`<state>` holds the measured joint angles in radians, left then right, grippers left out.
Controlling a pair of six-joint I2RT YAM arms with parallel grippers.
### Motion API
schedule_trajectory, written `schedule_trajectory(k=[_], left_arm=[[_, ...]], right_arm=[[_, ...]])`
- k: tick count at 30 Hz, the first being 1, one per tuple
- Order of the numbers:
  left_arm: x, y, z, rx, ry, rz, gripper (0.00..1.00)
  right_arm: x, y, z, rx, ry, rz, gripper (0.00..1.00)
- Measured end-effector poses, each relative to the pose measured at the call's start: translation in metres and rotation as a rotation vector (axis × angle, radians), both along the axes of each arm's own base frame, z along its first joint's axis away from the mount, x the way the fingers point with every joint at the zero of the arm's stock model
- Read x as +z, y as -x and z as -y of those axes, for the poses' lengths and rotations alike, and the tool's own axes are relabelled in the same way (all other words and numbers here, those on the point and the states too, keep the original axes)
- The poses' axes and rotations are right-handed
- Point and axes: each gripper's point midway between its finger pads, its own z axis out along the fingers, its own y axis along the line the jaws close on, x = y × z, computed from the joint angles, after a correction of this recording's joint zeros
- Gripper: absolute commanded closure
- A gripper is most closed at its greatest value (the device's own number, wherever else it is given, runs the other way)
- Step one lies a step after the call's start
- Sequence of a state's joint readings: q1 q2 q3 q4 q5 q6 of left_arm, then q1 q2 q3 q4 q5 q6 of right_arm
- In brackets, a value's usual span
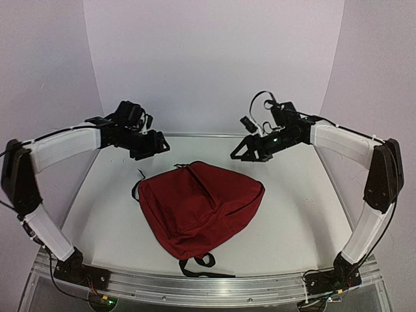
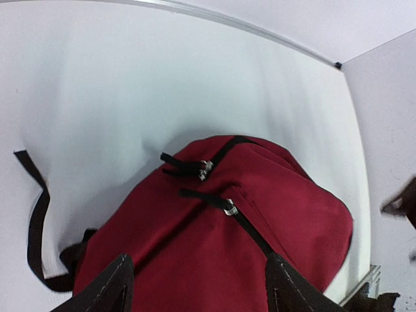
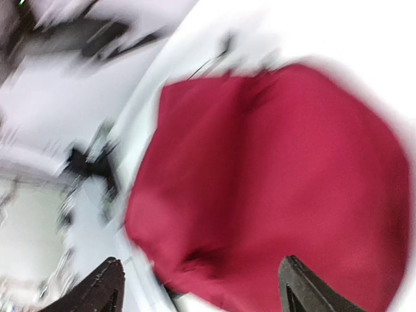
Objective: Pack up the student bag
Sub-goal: Adjust the student bag at the center of the board.
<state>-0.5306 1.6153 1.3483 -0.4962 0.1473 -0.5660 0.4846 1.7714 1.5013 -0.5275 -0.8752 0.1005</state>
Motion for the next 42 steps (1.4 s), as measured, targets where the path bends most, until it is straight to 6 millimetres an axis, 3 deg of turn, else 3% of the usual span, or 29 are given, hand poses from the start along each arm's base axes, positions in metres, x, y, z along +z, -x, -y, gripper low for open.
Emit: schedule_trajectory(k=[2, 4, 7, 9, 14, 16, 20, 25, 28, 30, 32, 34, 39, 42], left_arm=[[0.02, 0.028, -0.011, 0.012, 0.045, 0.03, 0.28], [0.022, 0.056, -0.017, 0.019, 0.077, 0.022, 0.27], [-0.006, 0.098, -0.02, 0.029, 0.083, -0.059, 0.24], [-0.035, 0.124, -0.022, 0.039, 0.068, -0.141, 0.23], [-0.097, 0.176, -0.033, 0.101, 0.037, -0.322, 0.27], [-0.111, 0.187, -0.036, 0.13, 0.04, -0.367, 0.32], [-0.125, 0.19, -0.036, 0.162, 0.058, -0.396, 0.52], [-0.135, 0.167, -0.021, 0.158, 0.064, -0.407, 0.8], [-0.136, 0.136, -0.011, 0.149, 0.104, -0.422, 0.92], [-0.131, 0.104, -0.002, 0.138, 0.14, -0.414, 0.94], [-0.126, 0.065, 0.008, 0.119, 0.15, -0.384, 0.88], [-0.12, 0.017, 0.022, 0.085, 0.149, -0.342, 0.74], [-0.088, -0.087, 0.042, 0.012, 0.136, -0.182, 0.45], [-0.059, -0.102, 0.027, 0.013, 0.118, -0.101, 0.37]], right_arm=[[0.006, -0.028, 0.017, -0.083, 0.039, 0.066, 0.09], [0.005, -0.047, 0.022, -0.129, 0.084, 0.108, 0.06], [-0.015, -0.065, 0.016, -0.142, 0.145, 0.112, 0.04], [-0.041, -0.073, 0.013, -0.139, 0.193, 0.079, 0.07], [-0.115, -0.063, 0.017, -0.084, 0.31, -0.059, 0.28], [-0.13, -0.053, 0.021, -0.062, 0.332, -0.101, 0.38], [-0.148, -0.029, 0.023, -0.006, 0.316, -0.17, 0.55], [-0.159, 0.011, 0.03, 0.047, 0.283, -0.254, 0.61], [-0.161, 0.042, 0.039, 0.081, 0.275, -0.309, 0.59], [-0.162, 0.063, 0.043, 0.108, 0.284, -0.334, 0.56], [-0.164, 0.085, 0.042, 0.151, 0.3, -0.35, 0.53], [-0.161, 0.109, 0.031, 0.221, 0.313, -0.34, 0.47], [-0.14, 0.165, -0.013, 0.431, 0.289, -0.249, 0.24], [-0.112, 0.17, -0.023, 0.467, 0.244, -0.19, 0.19]])
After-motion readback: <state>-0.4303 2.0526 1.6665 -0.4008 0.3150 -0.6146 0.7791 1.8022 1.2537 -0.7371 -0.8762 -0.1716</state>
